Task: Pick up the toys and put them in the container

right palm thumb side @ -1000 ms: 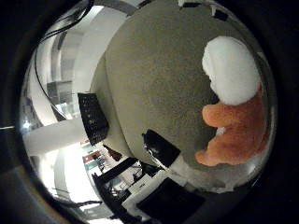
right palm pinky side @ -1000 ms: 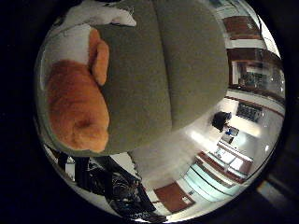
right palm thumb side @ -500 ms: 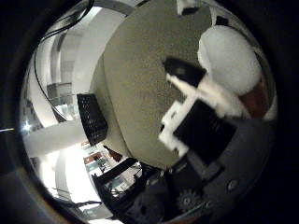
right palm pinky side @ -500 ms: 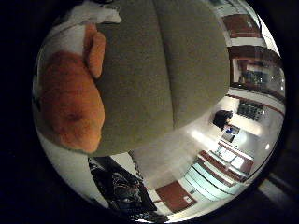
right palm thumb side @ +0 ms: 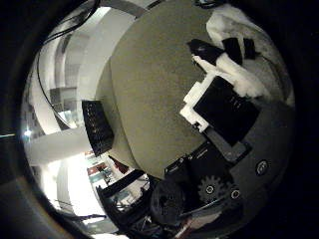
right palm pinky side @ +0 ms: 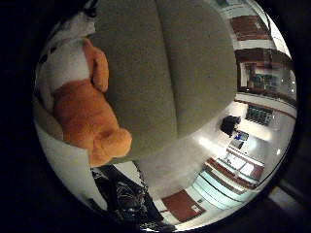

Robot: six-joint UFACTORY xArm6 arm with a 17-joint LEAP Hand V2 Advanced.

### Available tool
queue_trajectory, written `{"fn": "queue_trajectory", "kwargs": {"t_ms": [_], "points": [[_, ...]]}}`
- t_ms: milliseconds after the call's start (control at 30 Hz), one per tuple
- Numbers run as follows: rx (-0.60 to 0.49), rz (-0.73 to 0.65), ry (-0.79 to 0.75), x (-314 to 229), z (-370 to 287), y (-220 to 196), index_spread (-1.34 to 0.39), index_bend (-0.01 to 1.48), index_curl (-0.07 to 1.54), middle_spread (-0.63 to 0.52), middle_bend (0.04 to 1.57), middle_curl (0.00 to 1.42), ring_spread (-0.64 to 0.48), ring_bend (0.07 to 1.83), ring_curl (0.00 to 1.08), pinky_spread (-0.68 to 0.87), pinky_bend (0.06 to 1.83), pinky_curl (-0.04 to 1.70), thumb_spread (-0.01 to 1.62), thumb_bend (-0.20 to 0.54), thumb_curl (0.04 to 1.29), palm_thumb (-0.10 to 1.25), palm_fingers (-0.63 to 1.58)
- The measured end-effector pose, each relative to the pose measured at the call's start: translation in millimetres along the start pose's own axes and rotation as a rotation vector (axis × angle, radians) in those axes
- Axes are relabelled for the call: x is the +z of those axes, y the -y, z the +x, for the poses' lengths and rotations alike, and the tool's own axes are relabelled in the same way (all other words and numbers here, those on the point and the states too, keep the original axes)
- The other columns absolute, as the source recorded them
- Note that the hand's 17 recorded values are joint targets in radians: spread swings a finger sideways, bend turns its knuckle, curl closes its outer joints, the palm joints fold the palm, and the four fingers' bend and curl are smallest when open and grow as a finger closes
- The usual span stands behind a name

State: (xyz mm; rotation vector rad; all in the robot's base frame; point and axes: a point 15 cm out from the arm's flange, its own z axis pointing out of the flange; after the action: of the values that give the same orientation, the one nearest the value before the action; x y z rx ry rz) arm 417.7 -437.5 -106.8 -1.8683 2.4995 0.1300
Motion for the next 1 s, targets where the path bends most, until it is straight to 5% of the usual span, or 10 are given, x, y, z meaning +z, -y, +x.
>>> {"fn": "queue_trajectory", "kwargs": {"t_ms": [267,633,733,1000], "points": [[0.029,0.077,-0.032,-53.9,31.8,8.8,-0.26,1.08,0.82,-0.13,1.3,0.7,-0.17,1.44,0.58,-0.16,1.56,0.48,0.61,-0.016,0.76,1.09,1.18],[0.03,0.19,-0.014,-151.4,28.1,29.8,-0.25,1.09,0.81,-0.13,1.32,0.7,-0.16,1.47,0.57,-0.16,1.51,0.58,0.57,-0.018,0.86,1.08,1.18],[0.031,0.221,0.009,-159.2,22.4,36.5,-0.26,1.08,0.82,-0.13,1.32,0.7,-0.16,1.47,0.57,-0.16,1.5,0.6,0.62,-0.045,0.85,0.98,1.17],[0.025,0.199,0.034,-138.5,31.2,22.5,-0.39,0.52,0.73,-0.21,1.04,0.64,-0.2,1.32,0.53,-0.32,1.32,0.53,1.04,-0.033,0.55,0.69,0.5]]}}
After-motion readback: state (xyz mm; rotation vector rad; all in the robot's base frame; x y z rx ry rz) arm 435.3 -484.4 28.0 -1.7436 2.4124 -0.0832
